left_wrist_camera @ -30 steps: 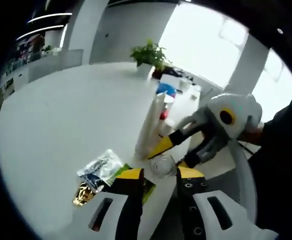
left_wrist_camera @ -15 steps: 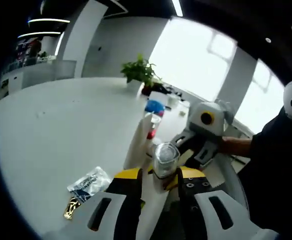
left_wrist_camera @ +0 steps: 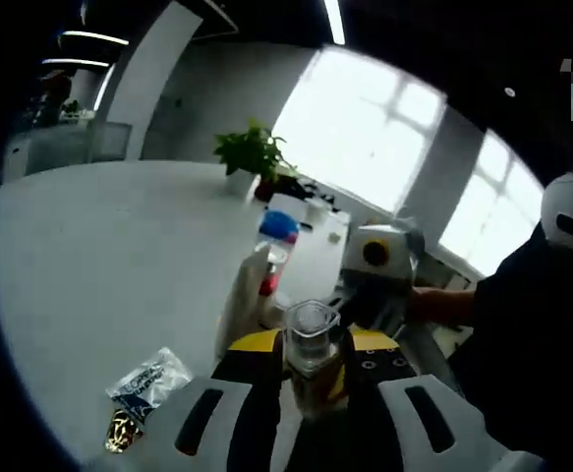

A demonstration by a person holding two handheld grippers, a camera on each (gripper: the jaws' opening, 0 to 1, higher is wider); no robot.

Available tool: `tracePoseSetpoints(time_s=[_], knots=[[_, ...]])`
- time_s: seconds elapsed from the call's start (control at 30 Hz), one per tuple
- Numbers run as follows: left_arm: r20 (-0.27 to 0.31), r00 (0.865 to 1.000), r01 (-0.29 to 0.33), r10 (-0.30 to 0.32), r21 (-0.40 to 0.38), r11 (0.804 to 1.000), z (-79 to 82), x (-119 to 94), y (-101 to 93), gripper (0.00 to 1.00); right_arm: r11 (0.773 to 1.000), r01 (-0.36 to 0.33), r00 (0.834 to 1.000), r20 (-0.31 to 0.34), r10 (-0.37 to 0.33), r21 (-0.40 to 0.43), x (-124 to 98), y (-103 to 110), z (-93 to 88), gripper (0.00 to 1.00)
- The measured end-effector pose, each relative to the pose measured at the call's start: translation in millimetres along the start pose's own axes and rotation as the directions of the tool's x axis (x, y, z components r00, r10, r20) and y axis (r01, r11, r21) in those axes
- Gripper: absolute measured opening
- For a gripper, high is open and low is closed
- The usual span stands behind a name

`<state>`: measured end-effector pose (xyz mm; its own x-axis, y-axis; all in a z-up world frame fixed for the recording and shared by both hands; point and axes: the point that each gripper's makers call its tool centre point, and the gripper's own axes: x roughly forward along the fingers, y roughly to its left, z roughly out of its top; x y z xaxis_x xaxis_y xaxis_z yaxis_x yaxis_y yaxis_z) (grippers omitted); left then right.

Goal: Arrange the skincare products in the storage area until every visible bottle or jar stands upright without overlapping.

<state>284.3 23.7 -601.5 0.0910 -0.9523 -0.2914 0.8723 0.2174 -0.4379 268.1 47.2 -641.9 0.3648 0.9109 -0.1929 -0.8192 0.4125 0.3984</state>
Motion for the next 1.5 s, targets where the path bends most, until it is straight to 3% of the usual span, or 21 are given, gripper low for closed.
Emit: tracePoseSetpoints(time_s=[0.53, 0.8, 1.03, 1.23, 1.33, 1.43, 1.5], knots=[[0.000, 0.999, 0.046, -0.046, -0.017, 0.999, 1.8, 11, -7.1, 0.19, 0.994, -0.069, 0.997, 0.028, 0.067, 0.088, -6, 8, 0.1, 0.19], [-0.029, 1.000, 0.009, -0.010, -0.019, 1.000, -0.3, 14, -4.6, 0.17, 0.998, -0.022, 1.000, 0.014, 0.022, 0.056, -13, 2, -2.6, 0.22], [-0.054, 0.997, -0.063, 0.062, -0.018, 0.998, -5.7, 15, 2.5, 0.17, 0.993, 0.105, 0.993, -0.054, -0.108, -0.057, -21, -11, -8.8, 0.28], [-0.048, 0.990, -0.132, 0.131, -0.018, 0.991, -4.5, 15, 10.0, 0.17, 0.987, 0.146, 0.986, -0.067, -0.150, -0.063, -24, -12, -9.0, 0.26], [-0.028, 0.980, -0.200, 0.199, -0.041, 0.979, -0.7, 15, 16.2, 0.17, 0.982, 0.182, 0.980, -0.077, -0.186, -0.059, -21, -16, -11.3, 0.27], [-0.019, 0.964, -0.264, 0.264, -0.022, 0.964, 0.2, 12, 24.4, 0.17, 0.966, 0.245, 0.965, -0.073, -0.252, -0.085, -21, -23, -8.9, 0.27], [-0.014, 0.958, -0.288, 0.288, -0.016, 0.958, -0.5, 13, 24.4, 0.17, 0.963, 0.254, 0.963, -0.063, -0.261, -0.093, -18, -21, -5.6, 0.27]])
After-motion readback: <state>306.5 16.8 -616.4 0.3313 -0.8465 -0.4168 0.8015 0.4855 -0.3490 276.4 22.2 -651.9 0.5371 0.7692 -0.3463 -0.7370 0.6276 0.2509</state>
